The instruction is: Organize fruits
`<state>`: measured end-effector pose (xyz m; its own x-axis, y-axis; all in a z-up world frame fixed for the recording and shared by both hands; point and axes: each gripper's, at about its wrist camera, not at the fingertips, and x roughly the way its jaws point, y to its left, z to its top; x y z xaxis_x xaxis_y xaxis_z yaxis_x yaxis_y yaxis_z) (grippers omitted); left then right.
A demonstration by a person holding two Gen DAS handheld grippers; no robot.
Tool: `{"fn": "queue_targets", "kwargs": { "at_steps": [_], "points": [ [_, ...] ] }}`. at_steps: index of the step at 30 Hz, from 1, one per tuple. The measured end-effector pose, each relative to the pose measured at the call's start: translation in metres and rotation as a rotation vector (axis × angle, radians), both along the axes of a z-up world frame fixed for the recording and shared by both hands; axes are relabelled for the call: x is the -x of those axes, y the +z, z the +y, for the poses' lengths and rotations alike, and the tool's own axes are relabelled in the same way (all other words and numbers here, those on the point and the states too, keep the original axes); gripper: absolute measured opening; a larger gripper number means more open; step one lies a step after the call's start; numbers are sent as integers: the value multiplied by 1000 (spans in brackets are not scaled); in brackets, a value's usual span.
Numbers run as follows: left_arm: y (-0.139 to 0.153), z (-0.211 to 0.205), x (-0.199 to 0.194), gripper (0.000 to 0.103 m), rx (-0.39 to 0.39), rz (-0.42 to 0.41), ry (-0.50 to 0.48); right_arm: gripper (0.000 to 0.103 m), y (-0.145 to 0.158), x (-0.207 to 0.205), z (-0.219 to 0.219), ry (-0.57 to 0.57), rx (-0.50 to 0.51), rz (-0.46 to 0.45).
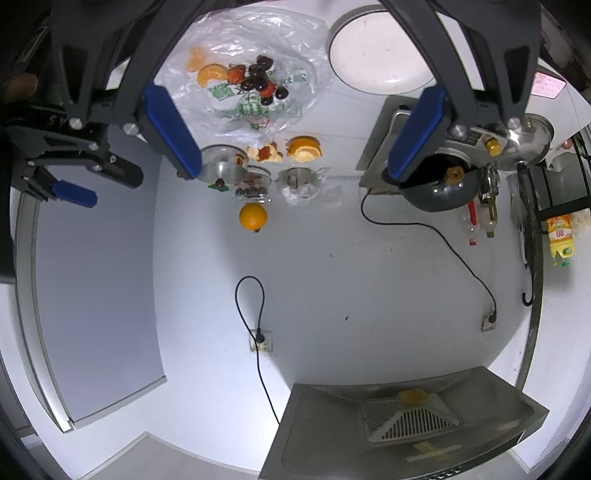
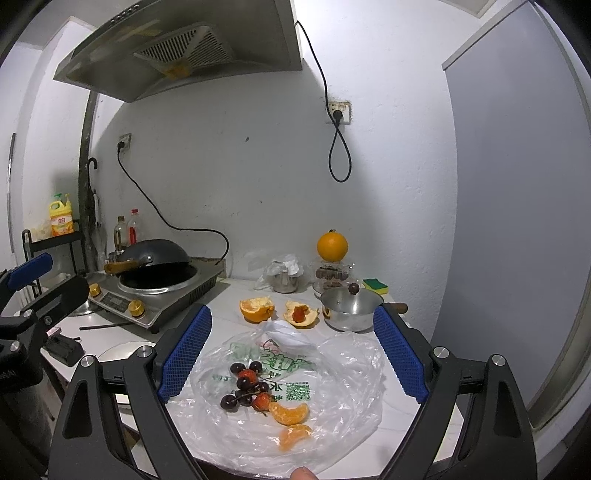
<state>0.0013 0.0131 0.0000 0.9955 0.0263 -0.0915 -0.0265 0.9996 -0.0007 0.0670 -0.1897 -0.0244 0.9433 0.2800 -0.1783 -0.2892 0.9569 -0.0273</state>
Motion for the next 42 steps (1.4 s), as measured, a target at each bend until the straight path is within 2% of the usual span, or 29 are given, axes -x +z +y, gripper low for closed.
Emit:
{"fn": "queue_targets", "kwargs": {
  "at_steps": [42],
  "points": [
    [-4,1,0,102,6,3,1,91,-3,-2,3,2,4,0]
  ]
}}
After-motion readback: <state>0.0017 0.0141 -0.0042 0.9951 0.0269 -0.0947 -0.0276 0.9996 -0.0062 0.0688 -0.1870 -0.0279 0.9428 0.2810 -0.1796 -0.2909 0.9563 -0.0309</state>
